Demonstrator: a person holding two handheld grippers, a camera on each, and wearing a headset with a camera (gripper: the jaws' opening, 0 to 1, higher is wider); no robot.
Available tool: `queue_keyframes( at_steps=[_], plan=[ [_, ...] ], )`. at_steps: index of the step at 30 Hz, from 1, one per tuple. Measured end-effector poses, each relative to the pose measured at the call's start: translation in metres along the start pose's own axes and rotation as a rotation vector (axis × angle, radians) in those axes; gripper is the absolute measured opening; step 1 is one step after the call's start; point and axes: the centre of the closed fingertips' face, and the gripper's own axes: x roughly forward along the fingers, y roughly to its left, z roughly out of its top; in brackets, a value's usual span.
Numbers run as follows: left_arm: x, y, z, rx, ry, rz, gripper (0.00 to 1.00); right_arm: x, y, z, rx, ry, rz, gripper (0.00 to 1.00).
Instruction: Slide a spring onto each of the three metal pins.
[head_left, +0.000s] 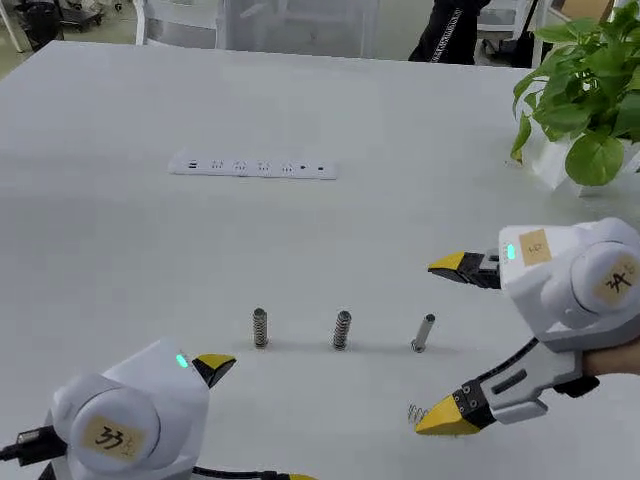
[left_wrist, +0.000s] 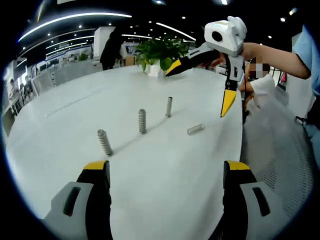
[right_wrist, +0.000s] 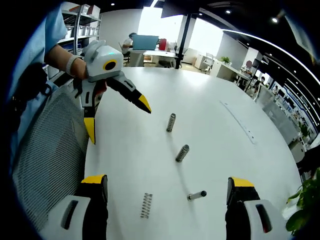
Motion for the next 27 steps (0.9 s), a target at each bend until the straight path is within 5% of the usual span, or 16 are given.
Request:
queue_keyframes(
  at_steps=[10,27],
  plan=[
    [0.012,-0.011,0.003,0.038,0.017,-0.051,0.91,-0.014,0.016,-0.038,0.109,0.004,-0.043,0.99],
    [0.056,-0.034,0.016,0.179,0.054,-0.186,0.79,-0.048,0.022,-0.068,0.282,-0.050,-0.186,0.99]
  ],
)
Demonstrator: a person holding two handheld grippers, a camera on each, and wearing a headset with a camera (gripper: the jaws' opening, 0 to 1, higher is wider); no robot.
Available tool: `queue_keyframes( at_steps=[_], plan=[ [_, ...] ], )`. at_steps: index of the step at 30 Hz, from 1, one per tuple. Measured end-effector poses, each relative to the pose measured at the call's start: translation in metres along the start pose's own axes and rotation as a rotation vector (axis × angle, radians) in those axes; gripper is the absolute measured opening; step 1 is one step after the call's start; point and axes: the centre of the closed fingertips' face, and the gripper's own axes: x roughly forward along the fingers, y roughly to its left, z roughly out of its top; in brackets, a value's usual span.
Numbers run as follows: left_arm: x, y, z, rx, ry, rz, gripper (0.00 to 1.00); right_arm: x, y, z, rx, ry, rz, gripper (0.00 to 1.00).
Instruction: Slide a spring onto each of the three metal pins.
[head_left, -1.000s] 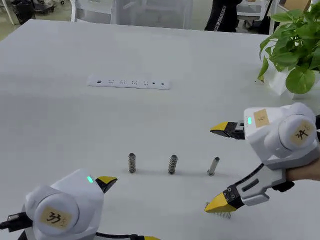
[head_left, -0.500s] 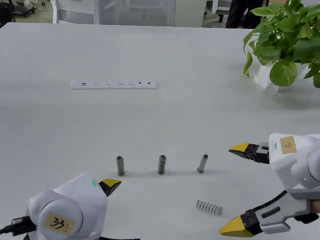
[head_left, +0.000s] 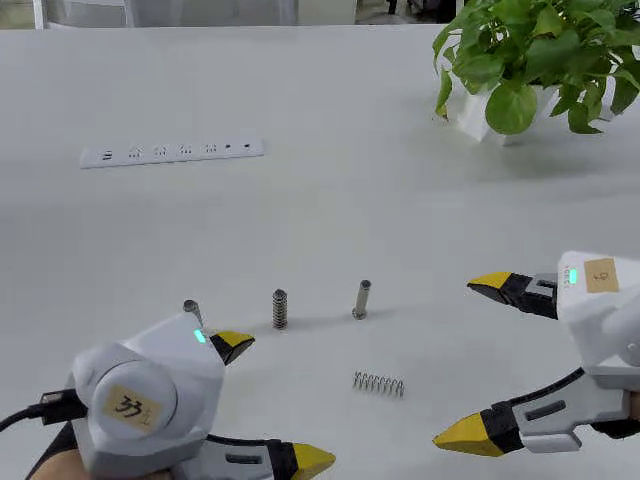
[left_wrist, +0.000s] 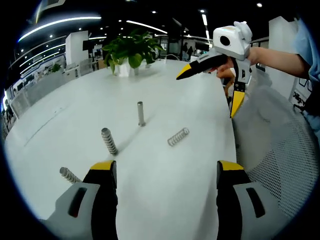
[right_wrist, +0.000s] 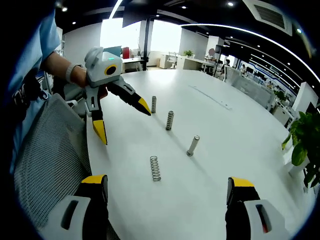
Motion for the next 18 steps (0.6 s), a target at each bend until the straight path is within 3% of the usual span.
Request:
queue_keyframes(
  at_steps=[7,13,18],
  plan=[
    [0.023,-0.003,0.009,0.046,0.009,-0.043,0.68,-0.015,0.001,-0.011,0.052,-0.009,-0.044,0.99],
    [0.042,-0.006,0.012,0.110,0.041,-0.076,0.57,-0.026,0.005,-0.022,0.102,-0.018,-0.078,0.99],
    [0.052,-0.001,0.017,0.154,0.061,-0.087,0.47,-0.030,0.005,-0.031,0.131,-0.019,-0.097,0.99]
  ],
)
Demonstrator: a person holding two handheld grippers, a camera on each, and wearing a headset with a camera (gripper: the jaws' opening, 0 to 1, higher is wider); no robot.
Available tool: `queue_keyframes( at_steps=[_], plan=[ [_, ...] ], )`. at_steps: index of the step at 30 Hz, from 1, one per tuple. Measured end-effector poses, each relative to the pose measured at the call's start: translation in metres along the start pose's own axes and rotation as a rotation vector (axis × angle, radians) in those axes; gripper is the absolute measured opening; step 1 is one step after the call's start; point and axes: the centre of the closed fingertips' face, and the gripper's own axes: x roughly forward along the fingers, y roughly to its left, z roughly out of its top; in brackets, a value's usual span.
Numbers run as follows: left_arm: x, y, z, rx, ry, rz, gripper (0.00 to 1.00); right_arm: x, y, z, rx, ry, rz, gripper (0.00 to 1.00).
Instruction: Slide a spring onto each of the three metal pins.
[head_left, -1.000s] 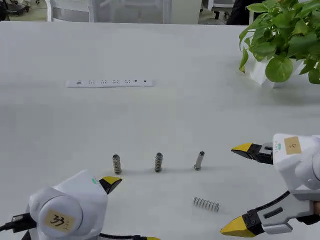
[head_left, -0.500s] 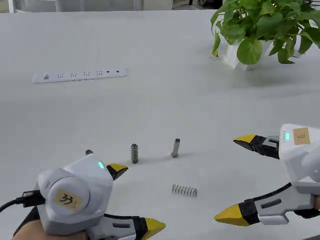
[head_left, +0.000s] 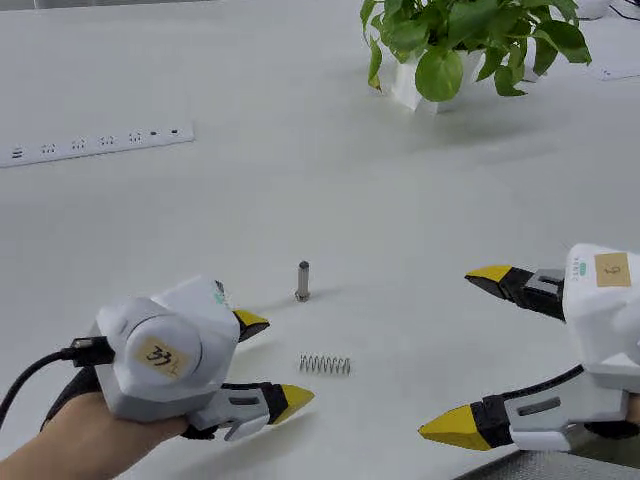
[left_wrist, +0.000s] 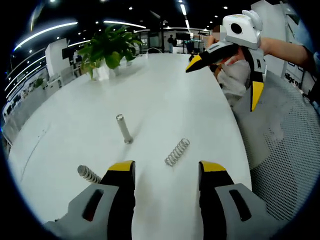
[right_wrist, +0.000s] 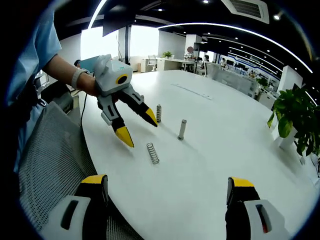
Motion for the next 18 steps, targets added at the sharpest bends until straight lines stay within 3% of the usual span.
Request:
queue_keyframes(
  at_steps=[4,6,8,18],
  plan=[
    [0.007,-0.002,0.003,0.069,0.025,-0.042,0.41,0.000,0.001,-0.002,0.012,0.001,0.000,0.99],
    [0.011,-0.003,-0.002,0.142,0.087,-0.074,0.37,0.000,0.001,-0.004,0.017,0.005,0.001,0.99],
    [0.015,-0.004,-0.004,0.166,0.109,-0.090,0.32,0.000,0.000,-0.003,0.018,0.001,-0.002,0.99],
    [0.027,-0.009,-0.009,0.211,0.176,-0.170,0.23,0.001,0.000,-0.003,0.034,-0.009,-0.001,0.99]
  ],
)
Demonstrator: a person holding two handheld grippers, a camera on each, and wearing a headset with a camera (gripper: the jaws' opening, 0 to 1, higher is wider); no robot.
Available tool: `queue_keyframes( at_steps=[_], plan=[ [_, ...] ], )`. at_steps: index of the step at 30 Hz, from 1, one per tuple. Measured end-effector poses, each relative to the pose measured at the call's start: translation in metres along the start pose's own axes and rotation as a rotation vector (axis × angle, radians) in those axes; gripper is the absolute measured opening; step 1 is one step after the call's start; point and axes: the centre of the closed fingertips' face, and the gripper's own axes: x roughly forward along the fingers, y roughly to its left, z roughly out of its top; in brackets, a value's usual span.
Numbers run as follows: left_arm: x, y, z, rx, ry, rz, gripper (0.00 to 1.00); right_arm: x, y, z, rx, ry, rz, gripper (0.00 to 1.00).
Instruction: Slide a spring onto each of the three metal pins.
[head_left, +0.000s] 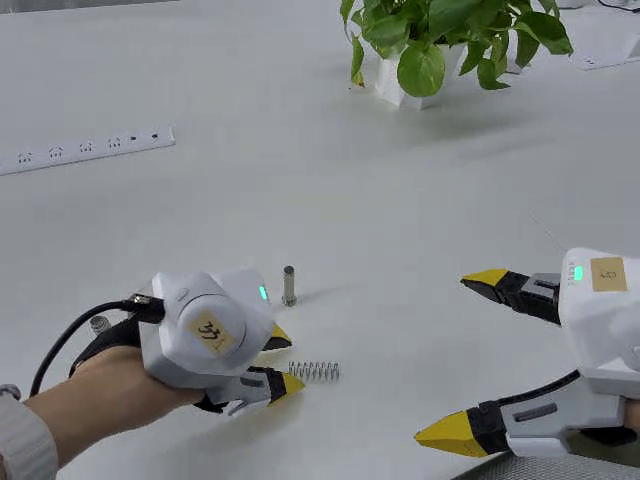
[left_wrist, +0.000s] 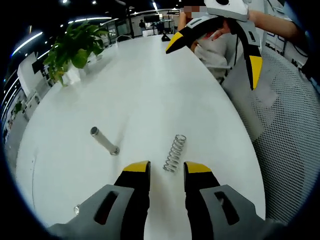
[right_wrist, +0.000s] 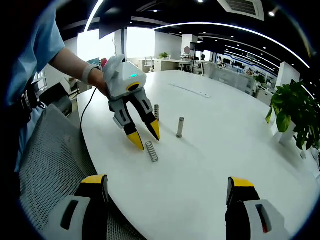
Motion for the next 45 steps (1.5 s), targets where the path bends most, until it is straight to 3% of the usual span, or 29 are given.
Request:
queue_keyframes(
  at_steps=[11,23,28,33,40,43,45],
  plan=[
    [0.004,-0.001,-0.003,0.038,0.069,-0.051,0.15,0.003,0.006,-0.003,0.003,0.006,0.008,0.99],
    [0.005,-0.002,-0.005,-0.011,0.165,-0.076,0.11,0.007,0.012,-0.005,0.003,0.014,0.015,0.99],
    [0.006,-0.003,-0.006,0.023,0.225,-0.091,0.09,0.008,0.013,-0.004,0.007,0.011,0.018,0.99],
    [0.005,-0.002,-0.007,0.011,0.252,-0.097,0.08,0.011,0.015,-0.004,0.002,0.016,0.026,0.98],
    [0.004,-0.003,-0.009,-0.019,0.228,-0.064,0.07,0.018,0.018,0.001,0.019,-0.014,0.029,0.97],
    [0.003,-0.002,-0.009,-0.044,0.187,-0.031,0.07,0.020,0.021,0.001,0.024,-0.014,0.032,0.96],
    [0.003,-0.001,-0.009,-0.091,0.136,0.009,0.07,0.021,0.023,0.001,0.027,-0.014,0.037,0.95]
  ],
)
